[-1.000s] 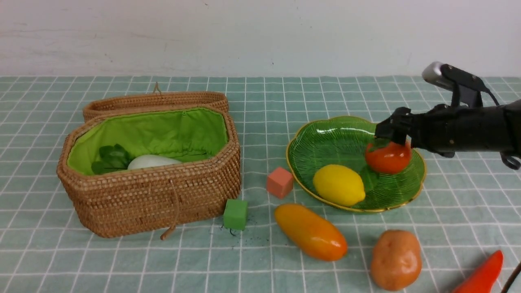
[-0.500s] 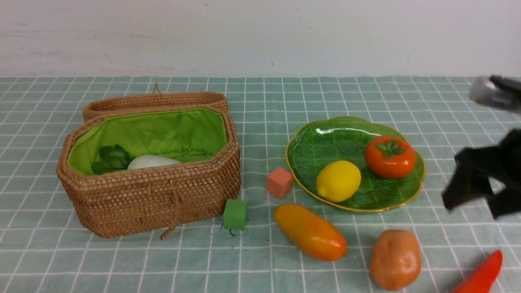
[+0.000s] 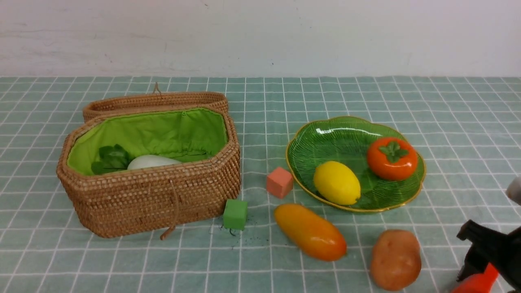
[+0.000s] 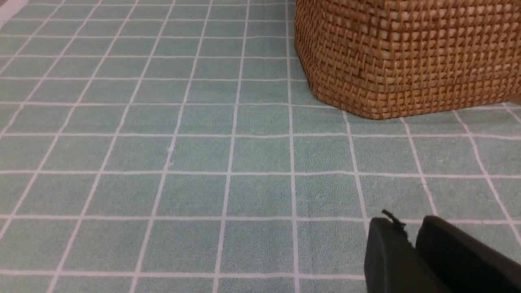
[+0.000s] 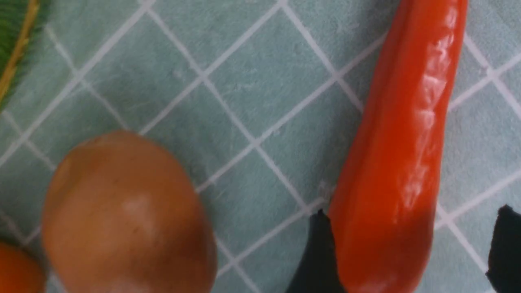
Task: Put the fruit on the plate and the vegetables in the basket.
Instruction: Use the right arm to grab a carrot and put it into the left basket
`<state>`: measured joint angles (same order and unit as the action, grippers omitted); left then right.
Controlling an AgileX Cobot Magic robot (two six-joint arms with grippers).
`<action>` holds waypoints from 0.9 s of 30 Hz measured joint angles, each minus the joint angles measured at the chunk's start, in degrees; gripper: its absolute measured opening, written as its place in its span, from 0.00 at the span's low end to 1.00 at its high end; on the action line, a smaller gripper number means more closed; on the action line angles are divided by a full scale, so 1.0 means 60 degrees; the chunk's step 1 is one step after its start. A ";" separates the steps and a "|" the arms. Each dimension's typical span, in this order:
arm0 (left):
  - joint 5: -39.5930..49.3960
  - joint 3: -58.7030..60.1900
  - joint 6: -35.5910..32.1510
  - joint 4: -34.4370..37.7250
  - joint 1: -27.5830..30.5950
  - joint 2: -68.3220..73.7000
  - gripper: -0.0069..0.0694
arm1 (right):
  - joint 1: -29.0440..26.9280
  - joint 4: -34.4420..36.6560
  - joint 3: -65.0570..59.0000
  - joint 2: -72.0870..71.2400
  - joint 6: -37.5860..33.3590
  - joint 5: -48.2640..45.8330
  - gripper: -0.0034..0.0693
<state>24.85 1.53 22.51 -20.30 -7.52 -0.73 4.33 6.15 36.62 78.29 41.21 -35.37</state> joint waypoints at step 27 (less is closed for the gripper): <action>0.0000 0.0000 0.0000 0.0000 0.0000 0.0000 0.25 | 0.0128 0.3558 0.7063 0.0890 -0.8875 -0.2747 0.56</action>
<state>24.85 1.53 22.51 -20.30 -7.52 -0.73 5.10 27.50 78.99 83.63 -12.05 -51.86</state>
